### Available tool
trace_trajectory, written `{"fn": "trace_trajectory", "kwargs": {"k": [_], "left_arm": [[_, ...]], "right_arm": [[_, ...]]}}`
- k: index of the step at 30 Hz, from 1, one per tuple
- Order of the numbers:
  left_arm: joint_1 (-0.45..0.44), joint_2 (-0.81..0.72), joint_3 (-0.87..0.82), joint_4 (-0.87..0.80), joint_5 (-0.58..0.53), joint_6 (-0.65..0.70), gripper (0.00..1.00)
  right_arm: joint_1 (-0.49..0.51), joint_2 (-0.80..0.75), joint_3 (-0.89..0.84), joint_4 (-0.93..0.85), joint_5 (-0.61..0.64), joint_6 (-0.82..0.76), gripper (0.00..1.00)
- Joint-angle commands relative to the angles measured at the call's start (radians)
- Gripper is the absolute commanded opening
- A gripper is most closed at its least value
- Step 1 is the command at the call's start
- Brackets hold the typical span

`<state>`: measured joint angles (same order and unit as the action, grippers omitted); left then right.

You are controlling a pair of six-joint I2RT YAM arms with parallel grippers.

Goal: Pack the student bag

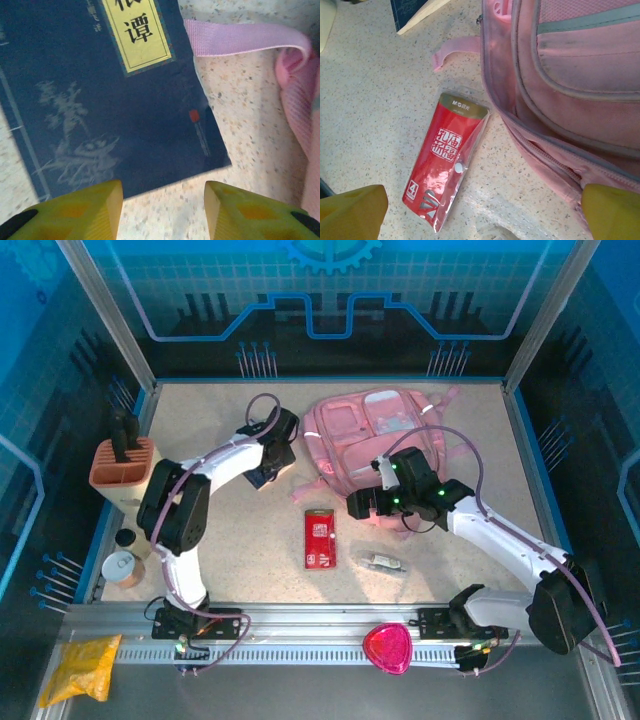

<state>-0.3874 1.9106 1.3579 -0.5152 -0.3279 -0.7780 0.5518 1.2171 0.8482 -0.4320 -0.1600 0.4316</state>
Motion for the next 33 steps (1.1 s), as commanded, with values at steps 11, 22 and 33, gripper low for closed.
{"fn": "trace_trajectory", "kwargs": {"k": [11,22,33], "left_arm": [[0.068,0.086,-0.048,0.07,0.124,-0.068,0.47],[0.073,-0.051,-0.342,0.106,0.195,-0.044,0.46],[-0.073,-0.409,-0.717,0.082,0.181,-0.113,0.45]], "right_arm": [[0.018,0.03,0.055,0.016,-0.059,0.025,1.0],[0.023,0.057,0.078,-0.037,-0.041,-0.003,1.0],[0.079,0.08,0.045,-0.019,-0.021,0.016,1.0]]}}
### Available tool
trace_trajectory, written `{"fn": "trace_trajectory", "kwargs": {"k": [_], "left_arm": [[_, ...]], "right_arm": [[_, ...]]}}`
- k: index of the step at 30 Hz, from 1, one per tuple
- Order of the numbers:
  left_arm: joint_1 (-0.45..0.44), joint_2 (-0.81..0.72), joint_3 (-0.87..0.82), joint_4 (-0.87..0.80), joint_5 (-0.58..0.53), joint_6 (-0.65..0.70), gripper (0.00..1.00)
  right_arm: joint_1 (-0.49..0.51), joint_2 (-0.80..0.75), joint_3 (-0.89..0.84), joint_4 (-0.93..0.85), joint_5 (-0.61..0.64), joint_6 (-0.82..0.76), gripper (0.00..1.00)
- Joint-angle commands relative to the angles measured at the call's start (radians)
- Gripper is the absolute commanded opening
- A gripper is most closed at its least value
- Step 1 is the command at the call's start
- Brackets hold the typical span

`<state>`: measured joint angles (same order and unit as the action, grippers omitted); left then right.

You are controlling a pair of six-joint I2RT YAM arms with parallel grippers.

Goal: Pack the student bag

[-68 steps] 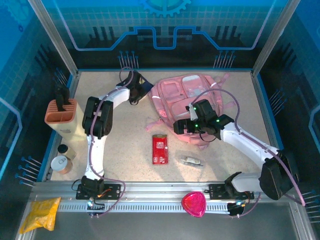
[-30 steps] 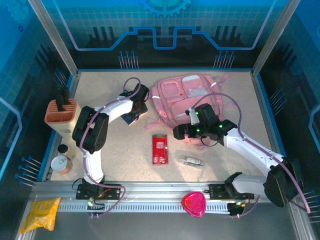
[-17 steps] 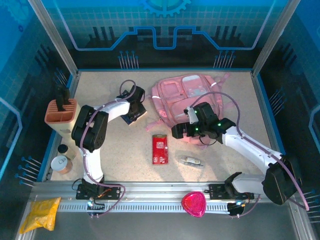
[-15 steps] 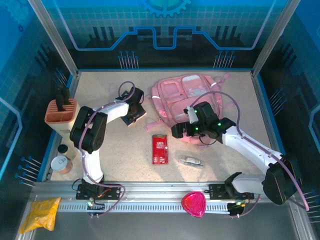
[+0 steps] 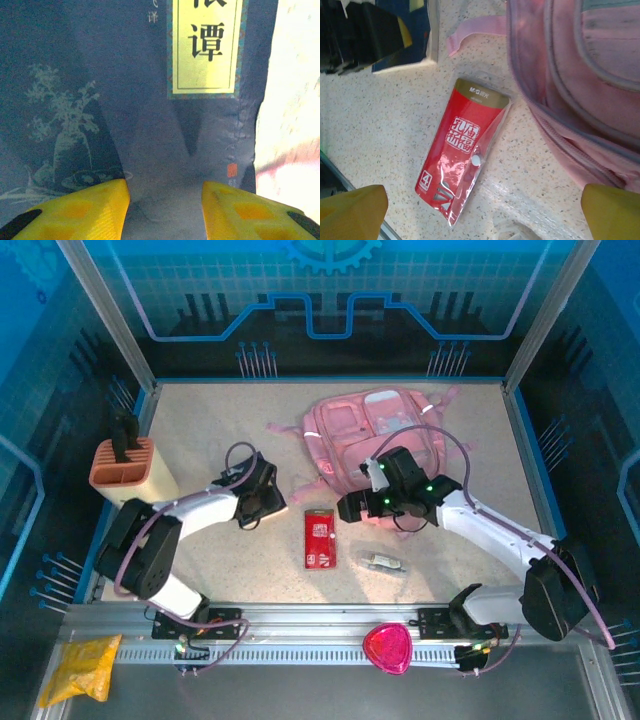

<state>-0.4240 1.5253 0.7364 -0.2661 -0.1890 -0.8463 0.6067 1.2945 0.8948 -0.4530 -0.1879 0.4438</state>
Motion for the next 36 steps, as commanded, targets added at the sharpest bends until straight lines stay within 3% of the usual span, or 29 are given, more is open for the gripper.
{"fn": "trace_trajectory", "kwargs": {"k": [1,9,16,20,29,36], "left_arm": [[-0.05,-0.05,-0.121,-0.18,0.035,-0.06,0.45],[-0.22,-0.322,-0.244,-0.279,-0.031,-0.236,0.43],[-0.224,-0.49,-0.207,-0.397,-0.162,-0.204,0.5],[-0.148,-0.518,-0.189,-0.418,-0.178,-0.148,0.5],[0.052,-0.517,-0.234,-0.329,-0.066,-0.021,0.52],[0.095,-0.491,-0.261,-0.279,0.006,0.024,0.54]], "right_arm": [[0.033,0.003,-0.001,0.0,0.016,0.006,1.0],[0.14,0.055,0.018,0.005,0.032,0.007,1.0],[0.255,0.136,0.065,0.04,0.074,0.041,0.98],[0.307,0.206,0.117,0.055,0.088,0.084,0.92],[0.381,0.426,0.279,0.076,0.075,0.184,0.71],[0.403,0.557,0.366,0.115,0.076,0.233,0.6]]}}
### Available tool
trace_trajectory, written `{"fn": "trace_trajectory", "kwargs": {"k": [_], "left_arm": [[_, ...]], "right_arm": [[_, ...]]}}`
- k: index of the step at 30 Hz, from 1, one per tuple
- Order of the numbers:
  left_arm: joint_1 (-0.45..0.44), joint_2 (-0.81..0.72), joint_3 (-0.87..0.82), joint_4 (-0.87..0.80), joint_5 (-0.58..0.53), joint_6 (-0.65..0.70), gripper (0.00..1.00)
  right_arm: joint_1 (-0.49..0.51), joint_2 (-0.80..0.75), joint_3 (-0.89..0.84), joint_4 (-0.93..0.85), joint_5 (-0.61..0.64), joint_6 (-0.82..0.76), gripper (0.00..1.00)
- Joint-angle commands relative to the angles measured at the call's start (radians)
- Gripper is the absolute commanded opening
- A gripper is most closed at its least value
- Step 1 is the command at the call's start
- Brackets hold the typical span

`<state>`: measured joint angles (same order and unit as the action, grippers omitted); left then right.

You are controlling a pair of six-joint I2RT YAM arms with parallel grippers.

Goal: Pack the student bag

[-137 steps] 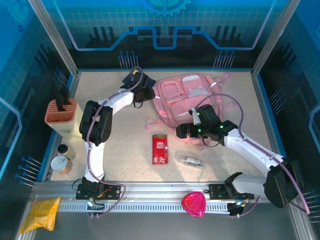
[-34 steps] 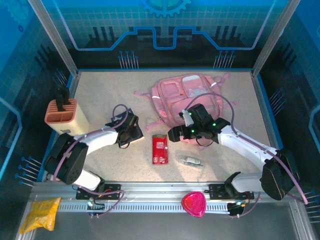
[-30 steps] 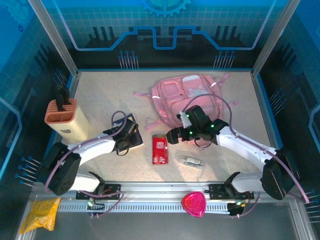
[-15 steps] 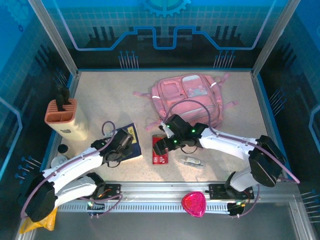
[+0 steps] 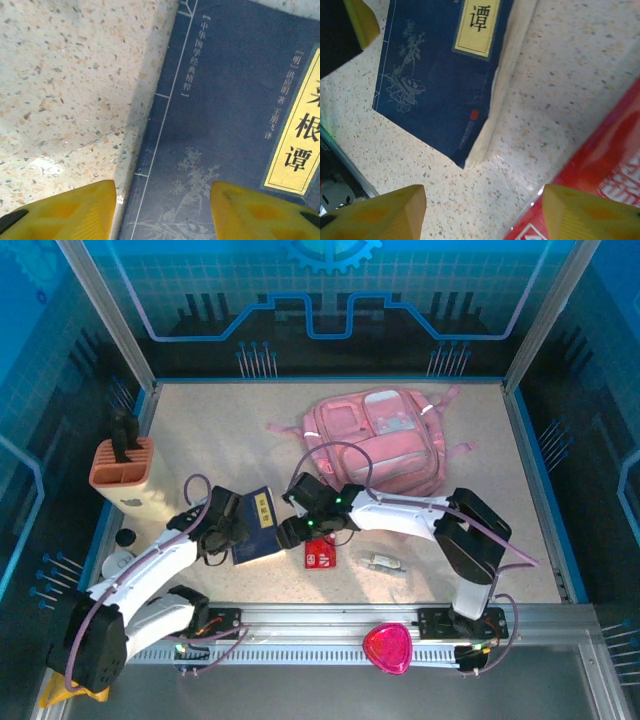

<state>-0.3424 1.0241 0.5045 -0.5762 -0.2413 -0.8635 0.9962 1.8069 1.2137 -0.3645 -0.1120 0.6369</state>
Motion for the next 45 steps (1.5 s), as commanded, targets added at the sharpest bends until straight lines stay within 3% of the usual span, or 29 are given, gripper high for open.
{"fn": "trace_trajectory", "kwargs": {"k": [1,9,13,24,45], "left_arm": [[0.015,0.014,-0.037,0.042,0.072,0.046,0.54],[0.017,0.046,-0.069,0.067,0.117,0.012,0.54],[0.001,0.047,-0.093,0.122,0.198,-0.004,0.51],[-0.046,0.032,-0.104,0.13,0.164,-0.038,0.48],[-0.063,0.063,-0.118,0.173,0.164,-0.062,0.46]], "right_arm": [[0.014,0.061,0.059,0.028,-0.003,0.043,0.59],[0.019,0.178,0.15,0.014,0.002,0.051,0.54],[0.016,0.223,0.192,-0.007,0.01,0.04,0.54],[0.007,0.31,0.287,-0.094,0.031,0.007,0.49],[0.006,0.246,0.292,-0.049,-0.08,0.014,0.4]]}}
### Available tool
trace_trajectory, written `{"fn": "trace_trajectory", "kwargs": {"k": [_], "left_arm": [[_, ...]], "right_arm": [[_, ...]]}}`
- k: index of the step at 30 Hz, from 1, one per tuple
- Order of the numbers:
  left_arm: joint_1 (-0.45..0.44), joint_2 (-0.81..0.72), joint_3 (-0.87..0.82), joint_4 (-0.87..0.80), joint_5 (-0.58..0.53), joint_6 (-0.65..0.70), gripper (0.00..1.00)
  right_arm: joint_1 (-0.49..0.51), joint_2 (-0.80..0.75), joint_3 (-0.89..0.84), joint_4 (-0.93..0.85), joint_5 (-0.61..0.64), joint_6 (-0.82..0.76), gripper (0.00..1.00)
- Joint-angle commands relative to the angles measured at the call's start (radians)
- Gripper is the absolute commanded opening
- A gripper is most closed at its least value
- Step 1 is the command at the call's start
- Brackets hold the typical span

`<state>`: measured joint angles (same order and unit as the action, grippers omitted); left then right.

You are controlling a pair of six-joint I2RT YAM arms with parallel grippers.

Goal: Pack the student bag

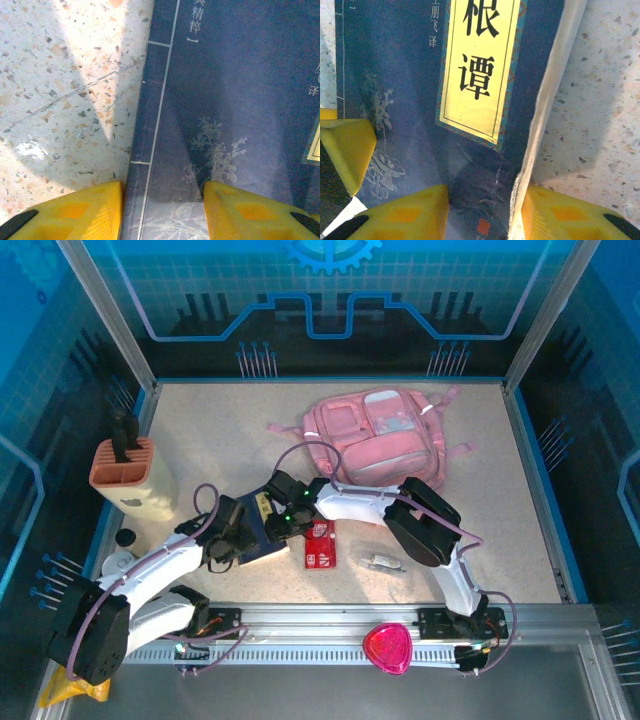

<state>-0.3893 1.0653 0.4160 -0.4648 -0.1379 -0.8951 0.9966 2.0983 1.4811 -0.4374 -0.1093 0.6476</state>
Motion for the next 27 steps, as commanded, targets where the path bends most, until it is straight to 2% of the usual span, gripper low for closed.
{"fn": "trace_trajectory", "kwargs": {"k": [1,5,17,27], "left_arm": [[-0.019,0.021,-0.032,0.067,0.063,-0.033,0.46],[-0.028,0.026,-0.032,0.086,0.07,-0.039,0.46],[-0.032,0.04,-0.031,0.089,0.064,-0.044,0.46],[-0.043,0.041,-0.03,0.092,0.062,-0.05,0.45]], "right_arm": [[0.003,-0.047,0.025,0.025,-0.091,0.004,0.4],[-0.005,-0.059,0.017,0.049,-0.136,0.015,0.38],[-0.007,-0.092,-0.002,0.066,-0.166,0.028,0.29],[-0.007,-0.06,0.003,0.03,-0.123,0.01,0.27]]}}
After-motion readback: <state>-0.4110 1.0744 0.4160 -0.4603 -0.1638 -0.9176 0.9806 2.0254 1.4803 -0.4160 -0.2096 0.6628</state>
